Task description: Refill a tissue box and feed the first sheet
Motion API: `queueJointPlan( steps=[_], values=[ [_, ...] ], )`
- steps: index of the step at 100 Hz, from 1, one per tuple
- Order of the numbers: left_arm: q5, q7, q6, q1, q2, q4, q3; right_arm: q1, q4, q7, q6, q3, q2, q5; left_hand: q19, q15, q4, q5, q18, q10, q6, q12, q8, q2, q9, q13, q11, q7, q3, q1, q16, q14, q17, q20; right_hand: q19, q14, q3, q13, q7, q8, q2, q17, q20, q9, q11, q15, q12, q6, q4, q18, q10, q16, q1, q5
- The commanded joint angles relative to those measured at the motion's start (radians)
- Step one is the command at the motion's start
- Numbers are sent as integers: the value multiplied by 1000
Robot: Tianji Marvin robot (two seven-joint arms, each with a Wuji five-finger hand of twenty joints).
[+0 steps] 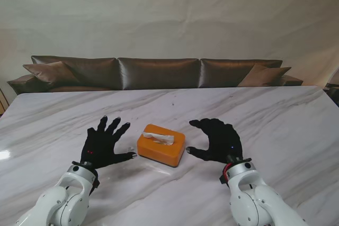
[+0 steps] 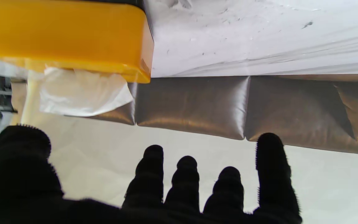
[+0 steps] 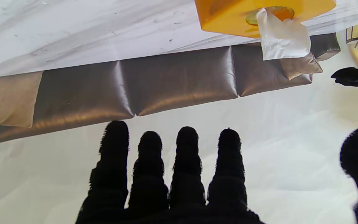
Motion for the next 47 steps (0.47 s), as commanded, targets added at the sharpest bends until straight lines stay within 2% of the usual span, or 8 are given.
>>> queueJointPlan(
  steps=[1,8,17,47],
  values=[
    [9,-1,1,14,12,-15,1,-13,5,-21,5,2,5,-14,-1402,7,34,-20,16,-6,20,-6,-27,12,-48,-25,-16,-14,7,-45,-8,4,-3,7,-21,-28,0,-10,-19,-7,14,-7,-17,-24,-13,-24,-20,-14,-18,-38,-26,-19,-39,-12],
    [21,-4,7,22,13,-24,0,-17,10,-40,9,0,3,-19,-1280,85,32,8,17,-10,-7,25,-7,7,-26,2,36,9,12,-37,28,15,-4,50,6,-15,10,33,21,17,-7,19,-15,1,14,-9,-12,6,-8,-14,-5,-14,-19,19],
    [27,7,19,26,12,-27,5,-18,18,-66,18,-5,1,-29,-1157,174,30,53,9,-2,5,82,27,-1,1,40,131,49,13,-23,60,38,-8,85,33,0,17,73,73,42,-30,40,-13,37,35,10,-4,23,15,4,6,-4,4,47],
    [15,37,25,36,8,-26,10,-12,38,-99,23,-13,-1,-35,-1155,196,32,53,7,-1,13,94,33,-2,4,30,148,60,14,-21,47,34,-11,53,47,3,17,112,142,61,-46,54,-18,76,52,34,11,40,34,-1,18,9,22,66]
  ],
)
